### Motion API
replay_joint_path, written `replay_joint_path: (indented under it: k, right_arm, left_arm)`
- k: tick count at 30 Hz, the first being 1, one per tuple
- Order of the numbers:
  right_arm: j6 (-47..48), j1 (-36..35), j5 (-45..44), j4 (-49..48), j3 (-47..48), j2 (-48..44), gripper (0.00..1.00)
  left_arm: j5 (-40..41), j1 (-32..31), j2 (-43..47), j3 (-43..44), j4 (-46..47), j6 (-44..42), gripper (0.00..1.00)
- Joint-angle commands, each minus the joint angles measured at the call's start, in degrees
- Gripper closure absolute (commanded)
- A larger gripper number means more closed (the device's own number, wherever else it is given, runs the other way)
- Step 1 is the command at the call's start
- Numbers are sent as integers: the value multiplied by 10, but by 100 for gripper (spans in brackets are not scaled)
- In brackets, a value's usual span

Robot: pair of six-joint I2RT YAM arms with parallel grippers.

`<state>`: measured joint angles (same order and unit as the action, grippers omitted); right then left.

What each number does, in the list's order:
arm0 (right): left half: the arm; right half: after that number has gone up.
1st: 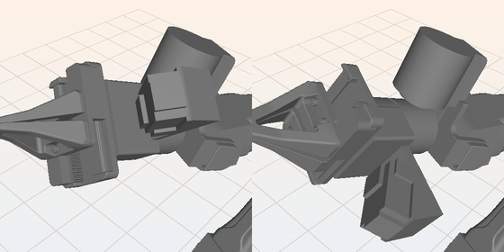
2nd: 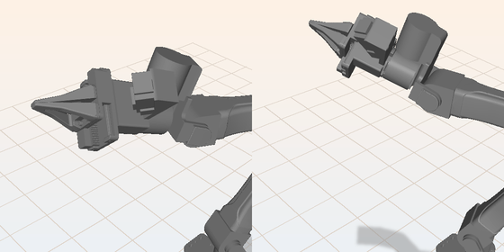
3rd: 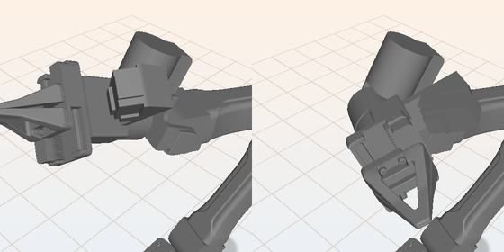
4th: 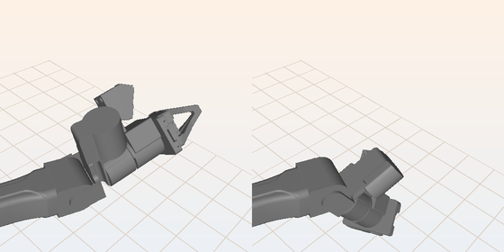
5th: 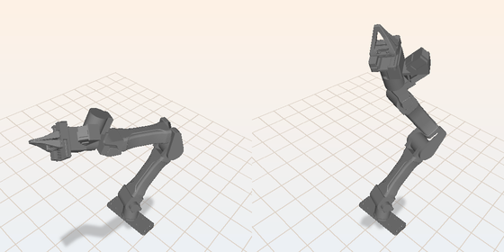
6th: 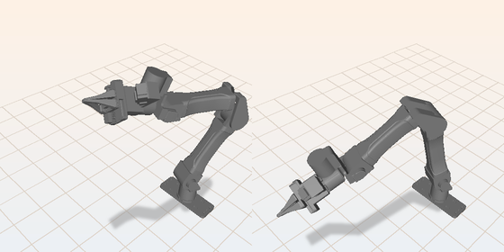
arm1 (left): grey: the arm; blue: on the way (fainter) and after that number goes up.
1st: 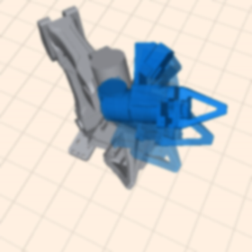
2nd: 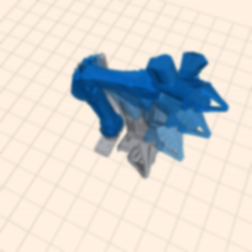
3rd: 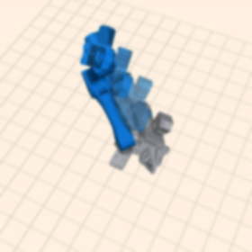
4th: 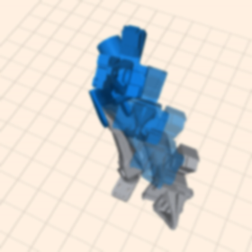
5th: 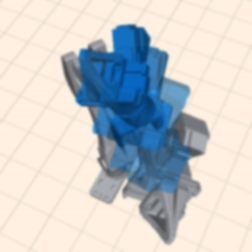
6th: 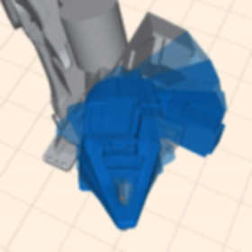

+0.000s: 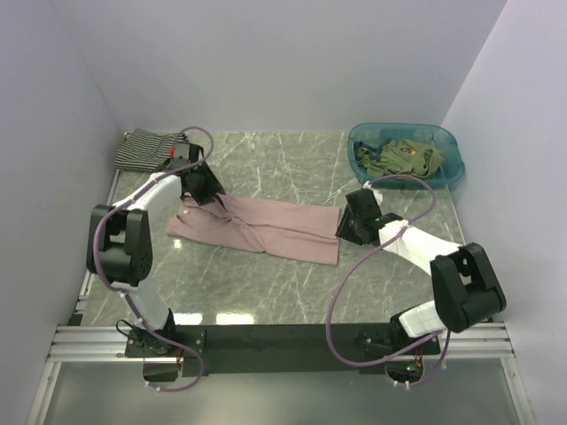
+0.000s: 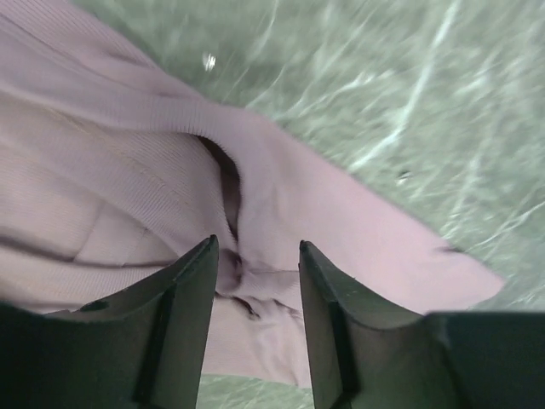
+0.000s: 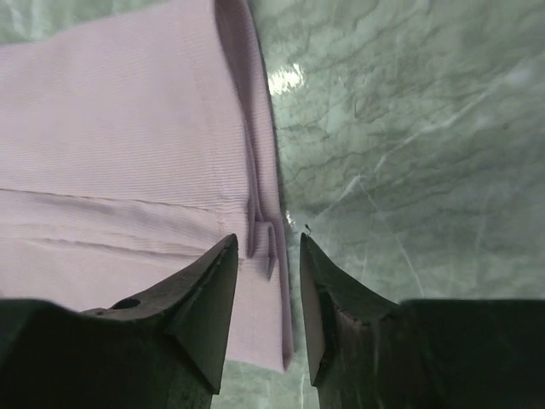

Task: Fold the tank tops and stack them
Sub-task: Fold the tank top

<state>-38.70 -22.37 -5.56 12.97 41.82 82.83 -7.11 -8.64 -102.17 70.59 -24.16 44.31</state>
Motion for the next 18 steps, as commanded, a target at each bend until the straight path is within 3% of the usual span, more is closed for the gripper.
replay_joint_path:
  k: [1, 5, 7, 10, 13, 18]
  right_arm:
    - [15, -2, -45, 29, 40, -51, 57]
    - [68, -3, -31, 44, 112, -24, 54]
    - [112, -2, -18, 62, 180, 48, 55]
    - [153, -2, -34, 83, 253, 144, 56]
    - [183, -2, -49, 87, 291, 199, 55]
    - [221, -2, -83, 73, 295, 217, 47]
  left_arm:
    - [66, 3, 75, 31, -32, 0, 51]
    - [141, -1, 136, -21, -78, 97, 55]
    - [165, -19, 173, -56, -90, 179, 60]
    - [198, -42, 207, -128, -86, 250, 58]
    - [199, -42, 205, -171, -77, 278, 58]
    - [196, -42, 167, -177, -73, 285, 56]
